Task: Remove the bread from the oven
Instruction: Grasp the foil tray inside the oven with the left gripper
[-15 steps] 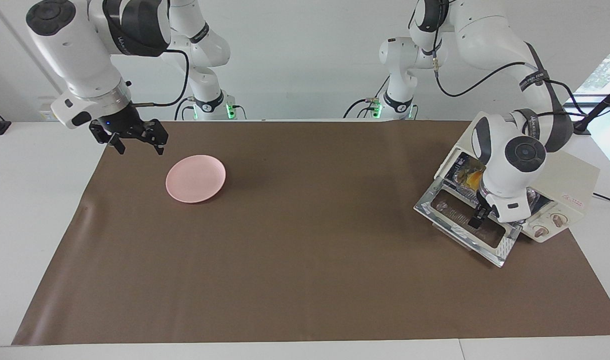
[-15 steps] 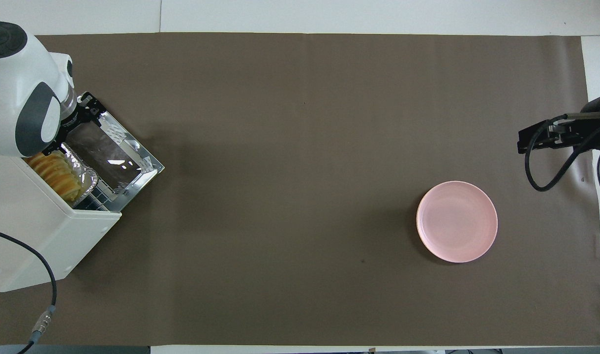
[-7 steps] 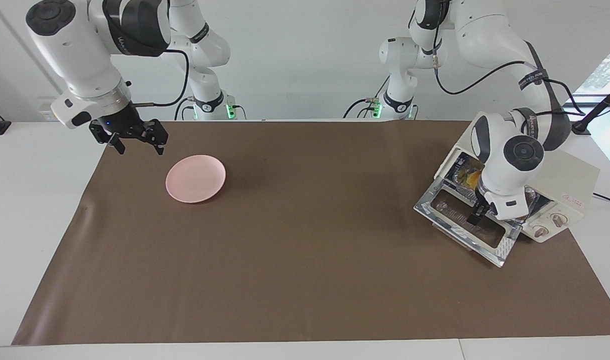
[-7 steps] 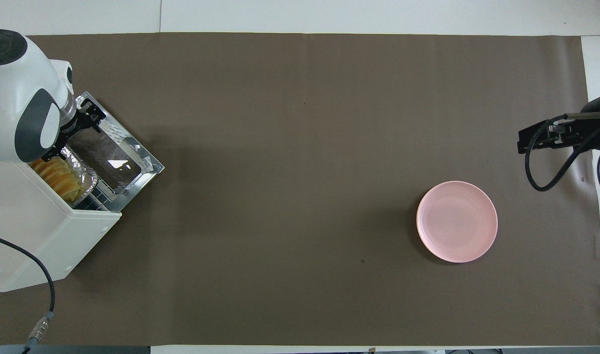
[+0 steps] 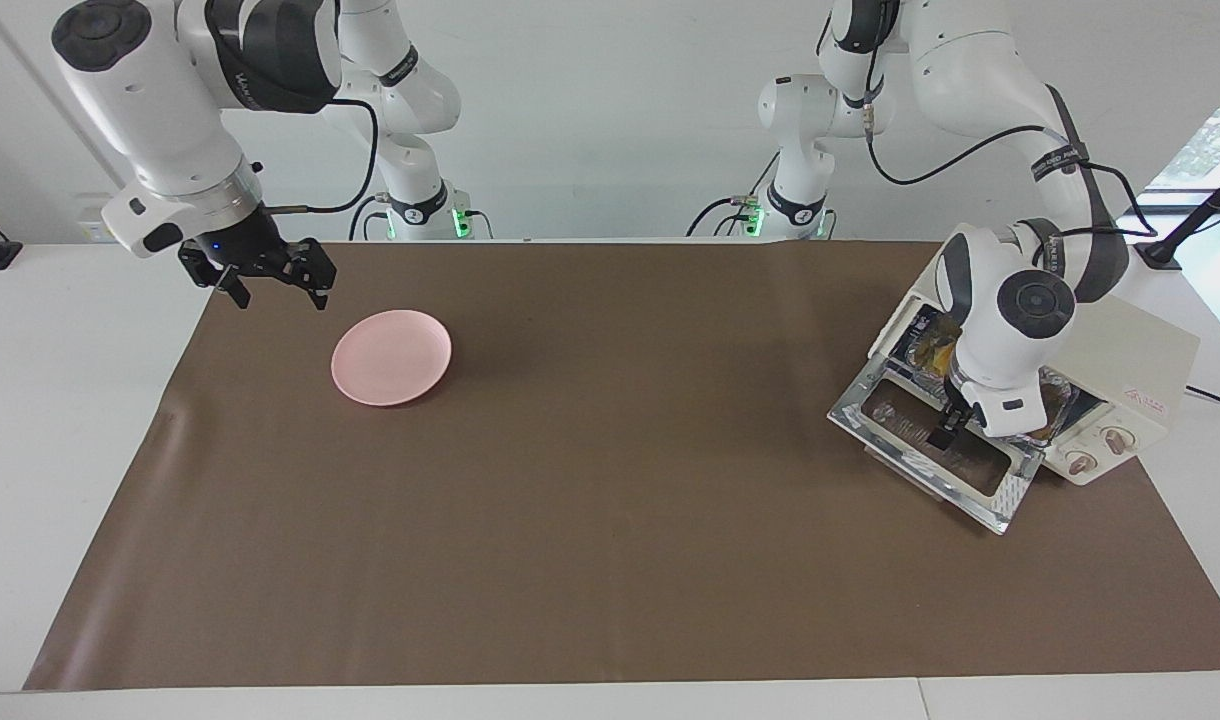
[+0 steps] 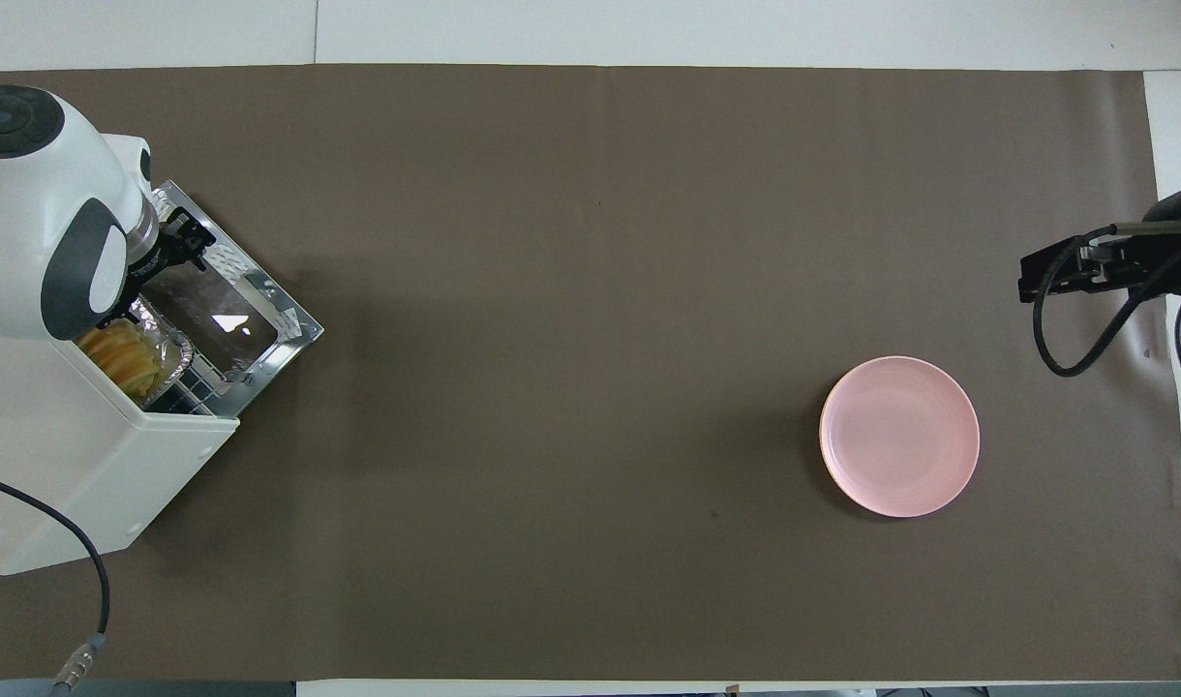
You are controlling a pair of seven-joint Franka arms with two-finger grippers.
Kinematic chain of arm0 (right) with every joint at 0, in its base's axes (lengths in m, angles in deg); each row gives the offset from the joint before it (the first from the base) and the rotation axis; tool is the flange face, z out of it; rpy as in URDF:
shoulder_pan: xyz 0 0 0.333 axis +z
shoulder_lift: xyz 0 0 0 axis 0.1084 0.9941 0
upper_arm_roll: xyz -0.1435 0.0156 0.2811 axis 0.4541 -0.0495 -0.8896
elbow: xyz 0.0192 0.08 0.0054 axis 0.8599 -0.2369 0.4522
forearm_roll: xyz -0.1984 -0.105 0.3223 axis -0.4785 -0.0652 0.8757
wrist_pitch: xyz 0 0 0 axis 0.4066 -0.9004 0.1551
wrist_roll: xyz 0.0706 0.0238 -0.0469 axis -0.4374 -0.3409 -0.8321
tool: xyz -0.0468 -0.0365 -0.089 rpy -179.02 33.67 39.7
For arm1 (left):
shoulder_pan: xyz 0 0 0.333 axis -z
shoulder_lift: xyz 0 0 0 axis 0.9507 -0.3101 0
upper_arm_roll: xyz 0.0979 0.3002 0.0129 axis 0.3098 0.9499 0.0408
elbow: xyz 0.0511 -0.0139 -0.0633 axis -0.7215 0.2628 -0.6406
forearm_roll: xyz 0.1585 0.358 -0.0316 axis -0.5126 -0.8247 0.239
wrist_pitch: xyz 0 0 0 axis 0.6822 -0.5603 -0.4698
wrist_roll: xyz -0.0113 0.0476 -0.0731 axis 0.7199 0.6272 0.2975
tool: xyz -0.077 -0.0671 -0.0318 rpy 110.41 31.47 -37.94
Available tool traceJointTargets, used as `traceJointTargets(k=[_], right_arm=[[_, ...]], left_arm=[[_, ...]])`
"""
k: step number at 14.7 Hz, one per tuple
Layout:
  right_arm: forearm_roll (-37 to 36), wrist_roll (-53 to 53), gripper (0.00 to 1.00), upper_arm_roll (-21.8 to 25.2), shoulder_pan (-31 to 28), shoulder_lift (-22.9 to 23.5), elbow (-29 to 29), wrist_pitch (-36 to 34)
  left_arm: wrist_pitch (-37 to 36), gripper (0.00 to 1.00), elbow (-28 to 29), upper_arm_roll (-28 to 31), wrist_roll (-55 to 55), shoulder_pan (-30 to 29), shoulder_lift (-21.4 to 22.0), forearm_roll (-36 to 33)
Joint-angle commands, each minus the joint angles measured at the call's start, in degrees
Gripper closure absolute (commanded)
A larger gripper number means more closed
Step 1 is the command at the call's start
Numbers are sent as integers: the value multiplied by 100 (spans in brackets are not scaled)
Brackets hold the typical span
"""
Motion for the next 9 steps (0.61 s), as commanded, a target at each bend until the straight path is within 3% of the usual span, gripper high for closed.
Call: traceJointTargets(k=[1, 2, 4, 6, 9], right_arm=[[-59, -111, 0, -56, -62, -107, -113, -32], [-59, -111, 0, -56, -62, -107, -113, -32], [-59, -111, 0, -56, -62, -107, -113, -32], [-59, -111, 0, -56, -62, -107, -113, -32], [-59, -111, 0, -56, -62, -107, -113, -32]], left_arm=[[300, 0, 488, -19, 44, -14, 307, -144], [345, 1, 523, -19, 44, -14, 325, -144], [363, 19, 559, -19, 44, -14, 342, -144], [363, 29, 550, -19, 44, -23, 342, -144], [371, 60, 550, -10, -96, -14, 342, -144]])
